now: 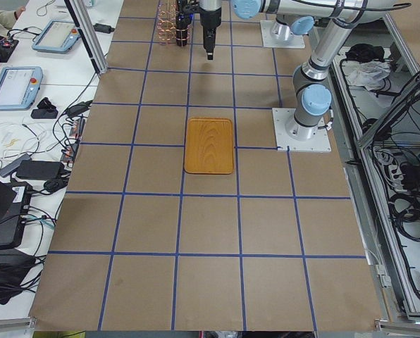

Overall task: Take wine from basket and place on tray
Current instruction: 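Carry the bottle toward the table center and lower it upright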

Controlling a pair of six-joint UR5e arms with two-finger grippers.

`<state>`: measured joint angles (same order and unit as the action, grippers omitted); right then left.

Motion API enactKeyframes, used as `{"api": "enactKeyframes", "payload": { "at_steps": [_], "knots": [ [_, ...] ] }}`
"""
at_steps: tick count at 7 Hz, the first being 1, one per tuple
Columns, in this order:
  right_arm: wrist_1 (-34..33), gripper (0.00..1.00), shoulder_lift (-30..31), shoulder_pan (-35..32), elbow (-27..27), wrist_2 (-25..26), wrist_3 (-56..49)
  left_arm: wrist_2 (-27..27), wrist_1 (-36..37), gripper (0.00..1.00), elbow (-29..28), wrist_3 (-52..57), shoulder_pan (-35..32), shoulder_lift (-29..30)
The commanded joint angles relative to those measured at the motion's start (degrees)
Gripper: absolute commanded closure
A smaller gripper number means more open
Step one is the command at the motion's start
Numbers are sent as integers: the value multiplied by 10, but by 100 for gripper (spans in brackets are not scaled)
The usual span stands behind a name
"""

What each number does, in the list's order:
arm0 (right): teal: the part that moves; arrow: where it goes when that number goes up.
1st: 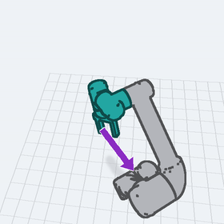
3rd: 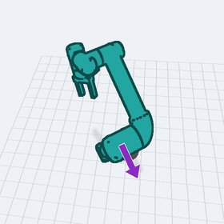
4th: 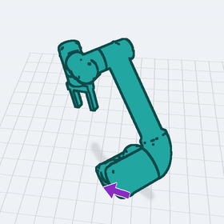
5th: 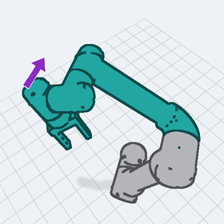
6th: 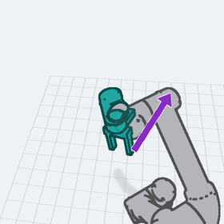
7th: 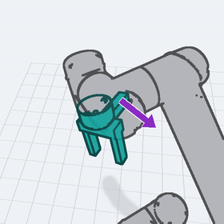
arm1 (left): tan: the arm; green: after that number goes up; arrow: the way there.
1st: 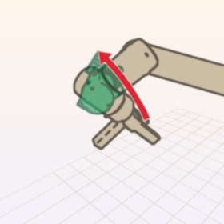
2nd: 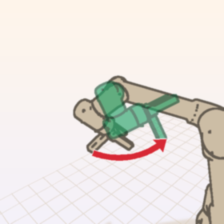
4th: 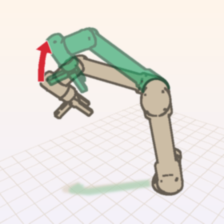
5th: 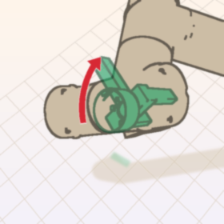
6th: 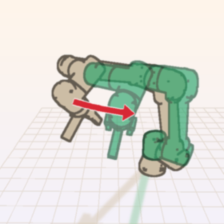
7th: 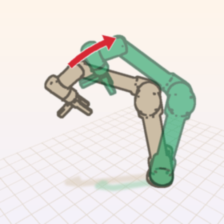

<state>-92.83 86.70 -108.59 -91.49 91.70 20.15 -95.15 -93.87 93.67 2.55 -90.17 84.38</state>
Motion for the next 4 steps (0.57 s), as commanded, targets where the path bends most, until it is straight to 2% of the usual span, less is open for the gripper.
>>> {"api": "enactKeyframes", "payload": {
  "at_steps": [1,4],
  "knots": [
    [-49,93,-41,-75,3,-1,106,0,0,0,1,0,0,0],
    [-68,93,-86,-124,39,-5,191,0,0,0,2,0,0,-1]
  ]
}}
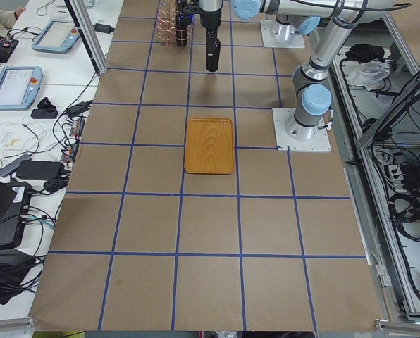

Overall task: Take wine from basket and place on tray
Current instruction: 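Carry the bottle toward the table center and lower it upright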

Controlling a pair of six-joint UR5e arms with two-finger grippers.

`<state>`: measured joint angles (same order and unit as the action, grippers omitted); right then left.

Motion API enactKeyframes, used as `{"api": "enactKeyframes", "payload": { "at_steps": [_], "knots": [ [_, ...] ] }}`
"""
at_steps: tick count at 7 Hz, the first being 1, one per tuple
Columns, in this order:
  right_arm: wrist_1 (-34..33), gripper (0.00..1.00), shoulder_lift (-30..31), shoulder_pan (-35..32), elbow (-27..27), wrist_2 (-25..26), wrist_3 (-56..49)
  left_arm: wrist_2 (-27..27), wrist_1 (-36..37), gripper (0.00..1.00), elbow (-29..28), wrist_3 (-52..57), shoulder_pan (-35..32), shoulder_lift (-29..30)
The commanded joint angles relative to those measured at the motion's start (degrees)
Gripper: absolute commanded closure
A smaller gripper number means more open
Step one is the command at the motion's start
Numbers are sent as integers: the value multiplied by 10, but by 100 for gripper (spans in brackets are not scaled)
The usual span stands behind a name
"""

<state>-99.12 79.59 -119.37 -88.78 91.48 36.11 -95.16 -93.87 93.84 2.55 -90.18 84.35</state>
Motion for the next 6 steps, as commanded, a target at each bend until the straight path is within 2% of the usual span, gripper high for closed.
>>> {"api": "enactKeyframes", "payload": {
  "at_steps": [1,4,5,6],
  "knots": [
    [-19,93,-28,-26,21,-16,54,1,0,0,0,0,0,-1],
    [-23,92,-70,-40,59,-15,74,1,0,0,1,0,0,0],
    [-43,88,-76,-41,61,-13,74,1,0,0,2,0,0,0],
    [-43,77,-79,-41,60,-13,74,1,0,0,1,0,1,-1]
  ]
}}
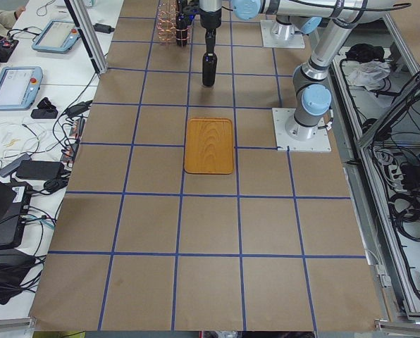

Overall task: Take wine from basket and place on tray
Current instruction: 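Carry the bottle toward the table center and lower it upright, then open the right gripper and raise it back toward the rack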

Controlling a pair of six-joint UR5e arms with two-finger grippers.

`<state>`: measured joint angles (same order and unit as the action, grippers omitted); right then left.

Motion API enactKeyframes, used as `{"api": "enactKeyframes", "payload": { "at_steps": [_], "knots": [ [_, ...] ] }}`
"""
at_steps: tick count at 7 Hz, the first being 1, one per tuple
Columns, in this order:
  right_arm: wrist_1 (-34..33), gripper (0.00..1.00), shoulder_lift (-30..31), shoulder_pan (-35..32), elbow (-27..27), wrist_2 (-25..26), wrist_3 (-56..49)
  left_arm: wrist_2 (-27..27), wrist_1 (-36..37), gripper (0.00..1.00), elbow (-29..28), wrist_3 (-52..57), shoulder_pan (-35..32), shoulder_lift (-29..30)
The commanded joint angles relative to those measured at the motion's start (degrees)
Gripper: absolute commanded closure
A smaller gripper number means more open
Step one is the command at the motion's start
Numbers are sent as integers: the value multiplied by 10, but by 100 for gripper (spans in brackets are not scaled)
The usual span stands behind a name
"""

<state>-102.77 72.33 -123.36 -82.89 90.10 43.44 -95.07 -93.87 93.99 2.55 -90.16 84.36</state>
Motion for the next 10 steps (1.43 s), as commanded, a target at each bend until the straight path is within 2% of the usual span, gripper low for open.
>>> {"api": "enactKeyframes", "payload": {
  "at_steps": [1,2,4,5,6,8,10],
  "knots": [
    [-7,58,-8,-1,1,1,1,0,0,0,0,0,2,-1],
    [-6,21,-5,-1,2,1,0,-1,0,0,0,0,2,-2],
    [1,19,-2,-1,3,7,-3,0,3,0,0,0,2,-3],
    [2,12,18,9,4,3,-5,9,4,0,0,-4,8,4],
    [11,12,28,22,5,1,-20,2,4,0,0,-1,7,0],
    [65,12,67,97,5,-4,-110,4,4,0,0,0,8,-3],
    [138,0,119,192,5,-14,-251,12,22,0,-8,-18,-18,11]
  ]
}}
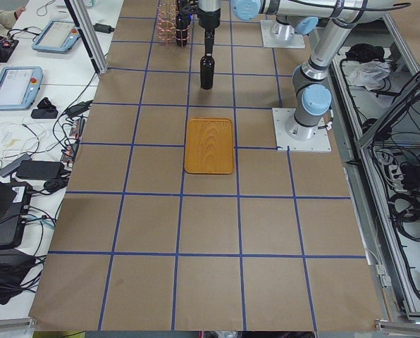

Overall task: Take wine from basket and place on tray
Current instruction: 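Open the right gripper and raise it back toward the rack, then move the left gripper over the standing bottle and grasp its neck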

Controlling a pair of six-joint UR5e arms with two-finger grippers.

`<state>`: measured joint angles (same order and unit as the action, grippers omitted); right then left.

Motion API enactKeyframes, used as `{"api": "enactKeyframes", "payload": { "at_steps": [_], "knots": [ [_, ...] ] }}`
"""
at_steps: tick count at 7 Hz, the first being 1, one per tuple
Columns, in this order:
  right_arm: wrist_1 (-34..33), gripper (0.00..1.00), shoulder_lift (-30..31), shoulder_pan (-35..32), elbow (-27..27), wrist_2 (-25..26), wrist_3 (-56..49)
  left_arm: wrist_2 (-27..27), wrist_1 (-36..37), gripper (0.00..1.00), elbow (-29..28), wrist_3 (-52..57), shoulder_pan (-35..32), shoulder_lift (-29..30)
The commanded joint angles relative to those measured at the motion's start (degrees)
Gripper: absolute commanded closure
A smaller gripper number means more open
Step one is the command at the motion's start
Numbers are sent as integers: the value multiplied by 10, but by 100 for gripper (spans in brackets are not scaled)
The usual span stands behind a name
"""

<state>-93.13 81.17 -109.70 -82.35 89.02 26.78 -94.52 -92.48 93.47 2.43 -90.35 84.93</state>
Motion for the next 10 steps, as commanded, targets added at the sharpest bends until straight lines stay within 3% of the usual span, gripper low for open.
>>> {"api": "enactKeyframes", "payload": {
  "at_steps": [1,3,4,5,8,10],
  "knots": [
    [88,0,57,104,0,-2,-183,18,43,0,-3,-56,-63,13],
    [102,0,86,163,-4,3,-255,24,107,0,3,-73,-147,48],
    [99,0,90,164,-9,3,-254,59,131,0,4,-107,-159,72],
    [99,0,92,164,-9,3,-255,60,129,0,14,-98,-172,84],
    [108,0,106,164,-11,5,-256,55,133,1,53,-95,-172,100],
    [107,0,112,164,-22,6,-255,55,155,7,52,-92,-168,112]
  ]
}}
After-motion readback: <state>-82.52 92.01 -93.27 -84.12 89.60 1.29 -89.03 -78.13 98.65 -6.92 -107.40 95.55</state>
